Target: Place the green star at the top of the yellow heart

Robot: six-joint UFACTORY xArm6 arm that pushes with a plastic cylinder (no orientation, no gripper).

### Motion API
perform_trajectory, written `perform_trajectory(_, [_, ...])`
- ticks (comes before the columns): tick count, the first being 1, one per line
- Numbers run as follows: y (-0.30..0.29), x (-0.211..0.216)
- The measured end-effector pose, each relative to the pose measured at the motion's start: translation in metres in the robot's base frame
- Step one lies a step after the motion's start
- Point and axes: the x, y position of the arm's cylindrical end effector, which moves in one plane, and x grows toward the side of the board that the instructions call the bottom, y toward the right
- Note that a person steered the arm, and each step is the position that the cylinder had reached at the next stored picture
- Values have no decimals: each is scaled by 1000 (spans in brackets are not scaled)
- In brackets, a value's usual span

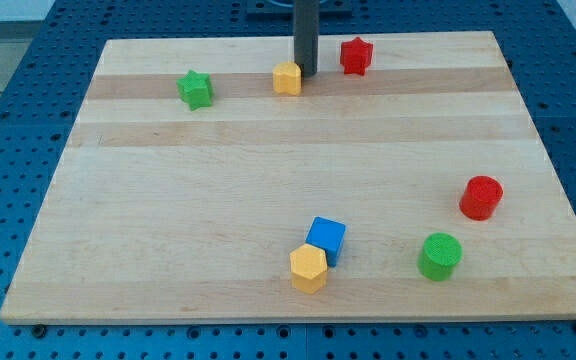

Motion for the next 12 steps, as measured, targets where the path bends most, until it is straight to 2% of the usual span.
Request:
perform_trajectory(1, [1, -12])
perform_trajectory(2, [-26, -30])
perform_trajectory(3, [-78, -26])
perform_trajectory(4, [-78, 30])
perform_trajectory(5, [-97, 49])
perform_trajectory(7, [-149, 57])
perform_trajectory(8, [-156, 105])
perform_trajectory(9, [-204, 80])
perform_trajectory(10, [-198, 37])
perform_trajectory(12, [-163, -7])
